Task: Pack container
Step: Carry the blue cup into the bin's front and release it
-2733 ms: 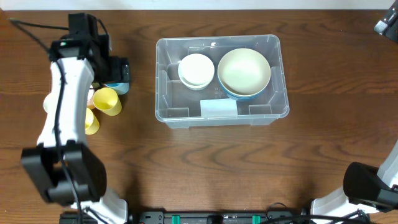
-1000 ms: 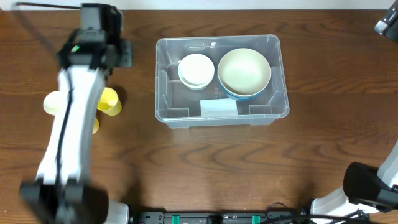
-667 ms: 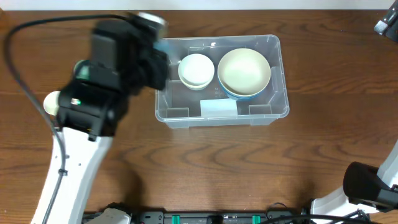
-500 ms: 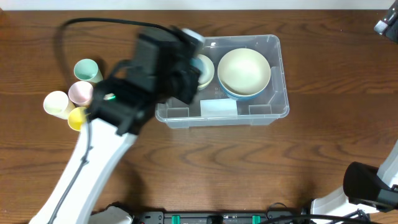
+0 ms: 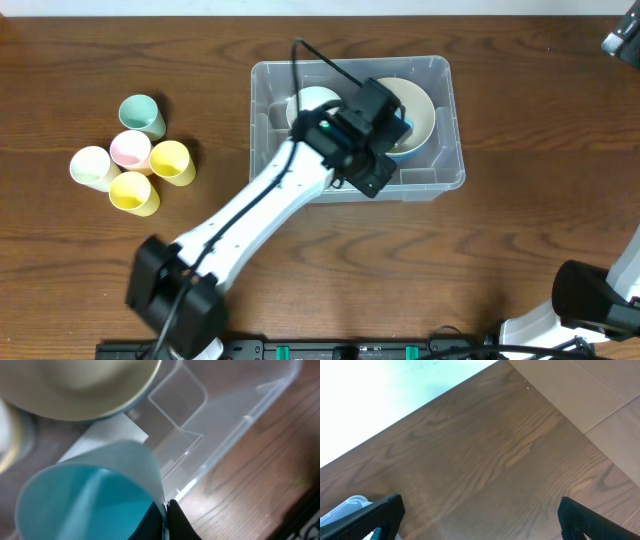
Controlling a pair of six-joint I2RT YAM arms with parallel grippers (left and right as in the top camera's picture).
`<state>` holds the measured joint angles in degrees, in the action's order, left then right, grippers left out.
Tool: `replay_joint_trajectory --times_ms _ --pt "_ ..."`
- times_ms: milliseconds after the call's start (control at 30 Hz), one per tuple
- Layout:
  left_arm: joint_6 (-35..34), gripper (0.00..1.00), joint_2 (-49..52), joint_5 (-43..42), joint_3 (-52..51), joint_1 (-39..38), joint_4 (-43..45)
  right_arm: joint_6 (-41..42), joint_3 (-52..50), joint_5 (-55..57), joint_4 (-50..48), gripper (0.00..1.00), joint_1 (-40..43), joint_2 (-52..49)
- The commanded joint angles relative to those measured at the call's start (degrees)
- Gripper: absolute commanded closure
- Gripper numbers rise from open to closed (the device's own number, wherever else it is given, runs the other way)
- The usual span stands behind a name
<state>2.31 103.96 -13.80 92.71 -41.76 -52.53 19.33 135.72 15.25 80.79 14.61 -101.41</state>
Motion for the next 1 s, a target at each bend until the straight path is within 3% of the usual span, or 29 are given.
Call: replay_joint_trajectory --times_ms 0,333,467,600,800,967 --pt "-0.66 0.94 2.91 -0.5 0.15 -0.04 -0.13 1.01 -0.09 0.61 0.04 0.01 0.33 0.13" --pt "-0.66 0.94 9.18 4.2 0.15 0.0 0.98 1.01 -0.09 0.61 0.02 0.01 0.33 0.13" --pt "-0.61 0.69 9.51 4.22 0.15 0.0 1.03 1.01 -0.09 0.61 0.02 0.01 0.35 0.13" --pt "-0.44 0.51 9.42 4.74 0.17 0.0 1.14 1.01 -0.09 0.61 0.02 0.01 0.33 0.13" --pt "-0.46 0.43 6.27 6.36 3.28 0.0 0.33 1.01 -0.09 0.61 0.02 0.01 0.35 0.13" --pt "-0.48 0.41 0.2 10.08 9.09 0.09 -2.84 1.01 -0.09 0.61 0.02 0.01 0.33 0.13"
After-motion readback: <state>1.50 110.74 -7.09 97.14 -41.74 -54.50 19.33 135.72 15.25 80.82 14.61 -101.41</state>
